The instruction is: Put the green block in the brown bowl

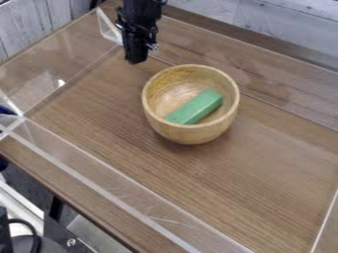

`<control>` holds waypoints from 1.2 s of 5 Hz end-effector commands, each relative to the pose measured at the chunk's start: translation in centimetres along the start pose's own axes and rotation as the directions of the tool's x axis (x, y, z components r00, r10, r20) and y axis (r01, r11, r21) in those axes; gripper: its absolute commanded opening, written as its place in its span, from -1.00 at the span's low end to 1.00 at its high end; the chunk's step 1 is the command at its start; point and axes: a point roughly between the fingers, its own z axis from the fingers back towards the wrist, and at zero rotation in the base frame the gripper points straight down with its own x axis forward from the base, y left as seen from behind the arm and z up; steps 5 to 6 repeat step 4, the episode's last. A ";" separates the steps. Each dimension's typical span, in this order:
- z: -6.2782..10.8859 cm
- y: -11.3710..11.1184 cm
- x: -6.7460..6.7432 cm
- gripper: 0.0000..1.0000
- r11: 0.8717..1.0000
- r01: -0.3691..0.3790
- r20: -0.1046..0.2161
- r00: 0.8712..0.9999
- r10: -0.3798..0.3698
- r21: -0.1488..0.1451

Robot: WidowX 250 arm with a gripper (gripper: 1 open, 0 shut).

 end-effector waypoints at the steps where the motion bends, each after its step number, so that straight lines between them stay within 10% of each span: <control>1: 3.2 0.8 0.4 -1.00 0.995 -0.072 0.088 0.994 0.066 0.066; 6: 3.7 1.3 -0.5 -1.00 0.990 -0.119 0.107 0.988 0.110 0.075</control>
